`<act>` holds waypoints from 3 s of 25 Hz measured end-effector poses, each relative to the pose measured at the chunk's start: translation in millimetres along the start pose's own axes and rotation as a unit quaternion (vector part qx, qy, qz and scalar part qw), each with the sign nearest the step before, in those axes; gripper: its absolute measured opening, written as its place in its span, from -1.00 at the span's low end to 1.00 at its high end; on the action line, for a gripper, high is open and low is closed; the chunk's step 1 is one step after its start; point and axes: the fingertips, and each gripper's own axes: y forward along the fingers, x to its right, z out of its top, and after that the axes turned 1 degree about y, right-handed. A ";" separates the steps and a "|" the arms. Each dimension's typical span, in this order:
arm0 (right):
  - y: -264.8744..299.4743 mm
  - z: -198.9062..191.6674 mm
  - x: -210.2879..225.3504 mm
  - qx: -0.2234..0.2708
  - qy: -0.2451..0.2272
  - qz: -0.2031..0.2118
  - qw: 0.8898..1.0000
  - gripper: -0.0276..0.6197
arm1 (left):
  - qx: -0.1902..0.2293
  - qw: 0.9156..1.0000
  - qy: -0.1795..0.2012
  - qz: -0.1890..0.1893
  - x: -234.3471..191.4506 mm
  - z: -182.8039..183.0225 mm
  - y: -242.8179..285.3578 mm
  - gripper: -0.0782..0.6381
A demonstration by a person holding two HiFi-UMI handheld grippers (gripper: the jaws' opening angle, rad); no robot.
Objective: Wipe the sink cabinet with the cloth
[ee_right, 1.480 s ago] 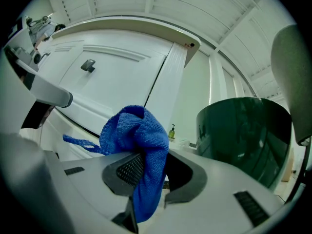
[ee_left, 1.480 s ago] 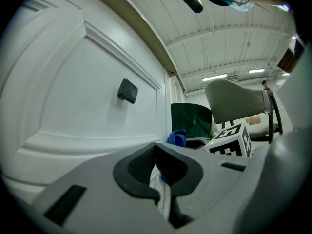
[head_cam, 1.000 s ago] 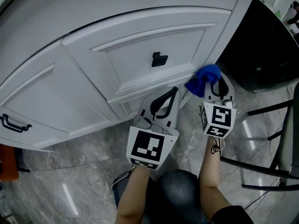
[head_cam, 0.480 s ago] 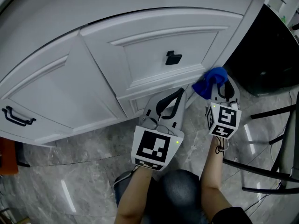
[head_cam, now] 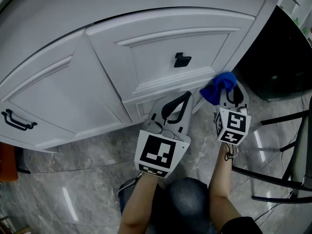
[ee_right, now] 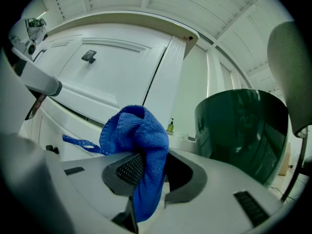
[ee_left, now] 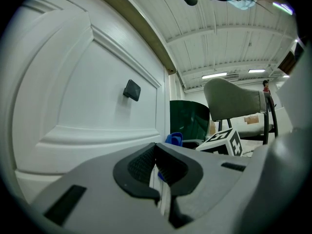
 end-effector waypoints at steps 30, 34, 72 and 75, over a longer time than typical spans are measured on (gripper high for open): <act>2.2 -20.1 -4.9 -0.026 -0.003 0.014 1.000 -0.56 | -0.003 1.000 -0.002 -0.003 1.4 -0.5 1.8 -0.77; 2.3 -21.7 -5.4 -0.028 -0.004 0.015 0.999 -0.56 | -0.004 1.000 -0.001 -0.004 2.1 -0.4 1.5 -0.77; 4.2 -47.4 -12.8 -0.054 -0.016 0.022 0.998 -0.56 | -0.004 1.000 0.003 -0.006 5.8 -0.4 3.9 -0.77; 4.6 -50.0 -13.0 -0.057 -0.017 0.022 0.998 -0.56 | -0.005 1.000 0.004 -0.007 6.5 -0.2 4.3 -0.77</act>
